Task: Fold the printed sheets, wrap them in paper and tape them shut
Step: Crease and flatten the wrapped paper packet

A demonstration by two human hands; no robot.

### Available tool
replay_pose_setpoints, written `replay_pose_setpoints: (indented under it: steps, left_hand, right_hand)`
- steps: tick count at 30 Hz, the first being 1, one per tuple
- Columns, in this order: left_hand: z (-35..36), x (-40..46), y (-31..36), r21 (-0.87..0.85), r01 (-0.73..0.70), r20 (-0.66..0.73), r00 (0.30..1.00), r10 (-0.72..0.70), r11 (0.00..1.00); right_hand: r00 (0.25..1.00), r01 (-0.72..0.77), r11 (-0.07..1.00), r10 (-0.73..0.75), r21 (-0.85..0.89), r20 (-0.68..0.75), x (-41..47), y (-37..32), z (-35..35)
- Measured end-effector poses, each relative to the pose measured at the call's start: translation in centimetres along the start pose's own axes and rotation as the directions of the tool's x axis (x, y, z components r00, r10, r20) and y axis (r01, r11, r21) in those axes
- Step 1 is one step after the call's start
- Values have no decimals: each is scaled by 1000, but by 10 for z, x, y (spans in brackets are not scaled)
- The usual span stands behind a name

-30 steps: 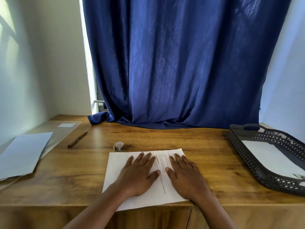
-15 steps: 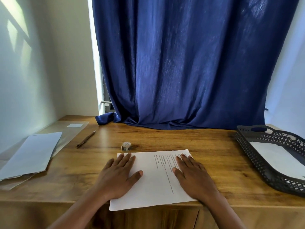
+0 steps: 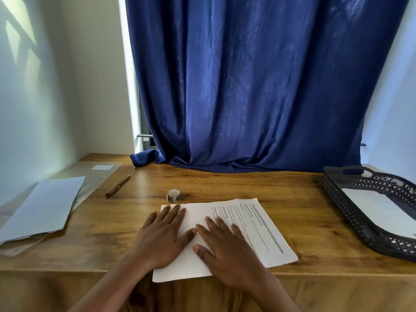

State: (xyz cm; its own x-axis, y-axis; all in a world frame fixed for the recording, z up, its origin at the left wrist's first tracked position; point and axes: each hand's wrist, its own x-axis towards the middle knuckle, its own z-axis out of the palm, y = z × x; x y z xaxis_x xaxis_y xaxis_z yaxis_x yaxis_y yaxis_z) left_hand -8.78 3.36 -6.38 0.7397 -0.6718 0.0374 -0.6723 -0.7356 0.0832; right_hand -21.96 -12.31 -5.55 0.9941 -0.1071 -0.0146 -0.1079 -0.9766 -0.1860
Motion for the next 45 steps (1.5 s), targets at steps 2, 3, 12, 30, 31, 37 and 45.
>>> replay_pose_setpoints:
  steps: [2,3,12,30,31,37,45]
  left_hand:
    - [-1,0,1,-9,6,7,1000,-6,1000]
    - [-2,-1,1,-11,8,12,1000,-8,1000]
    - [-6,1,3,-23,40,78,996,-38,999]
    - [-8,-40,27,24,-119,86,990,116,993]
    - [-11,-43,19,18,-99,91,991,97,995]
    - [-21,-67,6,18,-29,78,997,28,999]
    - [-32,-96,14,-32,-53,-98,994,49,998]
  right_hand:
    - [999,-26,1000,26,-11,23,-1,11,-3]
    - [998,-45,999,45,-11,32,-3,19,-4]
    - [983,-178,983,176,-33,-50,-16,64,-6]
    - [981,-183,983,182,-18,-60,-17,60,-6]
    - [981,-187,982,186,-8,-61,-17,59,-7]
    - [908,-48,994,83,95,-412,-35,55,-14]
    - [893,266,946,-315,-188,-321,-56,30,9]
